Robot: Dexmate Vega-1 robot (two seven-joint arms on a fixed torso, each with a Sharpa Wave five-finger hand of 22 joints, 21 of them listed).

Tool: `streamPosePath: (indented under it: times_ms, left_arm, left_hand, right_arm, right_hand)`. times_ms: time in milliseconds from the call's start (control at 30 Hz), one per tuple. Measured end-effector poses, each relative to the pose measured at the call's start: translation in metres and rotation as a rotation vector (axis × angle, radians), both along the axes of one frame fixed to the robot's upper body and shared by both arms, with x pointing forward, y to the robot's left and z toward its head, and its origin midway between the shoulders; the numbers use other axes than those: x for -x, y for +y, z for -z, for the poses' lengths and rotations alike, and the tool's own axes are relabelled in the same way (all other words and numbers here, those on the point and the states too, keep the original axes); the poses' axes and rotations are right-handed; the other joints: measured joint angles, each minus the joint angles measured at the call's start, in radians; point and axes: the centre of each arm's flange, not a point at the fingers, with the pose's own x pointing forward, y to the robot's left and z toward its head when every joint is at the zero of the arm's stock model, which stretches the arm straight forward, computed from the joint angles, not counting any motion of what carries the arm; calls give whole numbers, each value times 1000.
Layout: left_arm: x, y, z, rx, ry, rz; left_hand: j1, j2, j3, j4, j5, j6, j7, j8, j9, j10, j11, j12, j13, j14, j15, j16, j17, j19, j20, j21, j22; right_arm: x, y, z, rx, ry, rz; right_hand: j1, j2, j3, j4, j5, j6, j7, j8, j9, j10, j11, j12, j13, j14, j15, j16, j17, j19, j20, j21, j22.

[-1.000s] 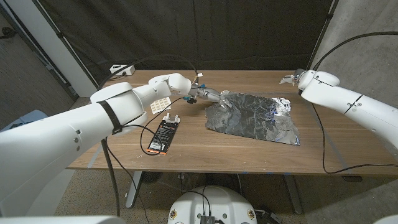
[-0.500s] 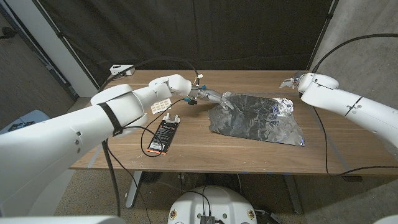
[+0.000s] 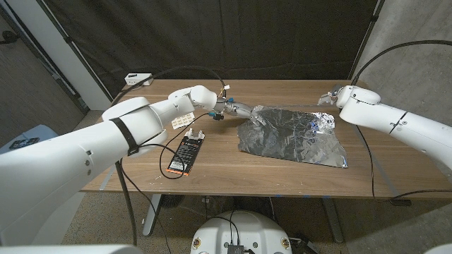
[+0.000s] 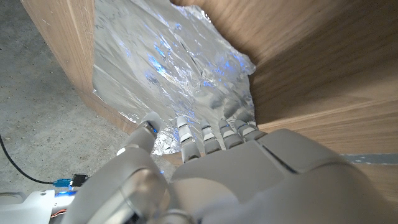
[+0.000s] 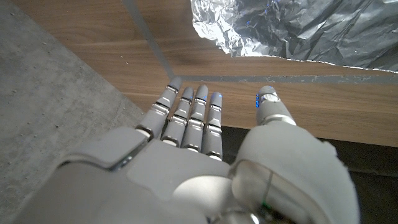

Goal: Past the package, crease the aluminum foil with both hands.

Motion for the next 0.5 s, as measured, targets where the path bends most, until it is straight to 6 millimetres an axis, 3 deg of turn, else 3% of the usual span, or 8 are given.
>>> streamPosePath:
  times_ms: [500]
  left_arm:
    - [-2, 7, 3, -1, 2, -8]
  left_hand:
    - [0, 0, 3, -3, 0, 6, 1, 0, 0, 2, 2, 0, 0, 4, -4, 0, -2, 0, 0, 0, -2]
  right_arm:
    - [-7, 5, 4, 31, 69, -3]
  right_hand:
    - [46, -12, 10, 2, 4, 0, 0, -5, 5, -3, 3, 0, 4, 4, -4, 0, 5, 0, 0, -6, 0]
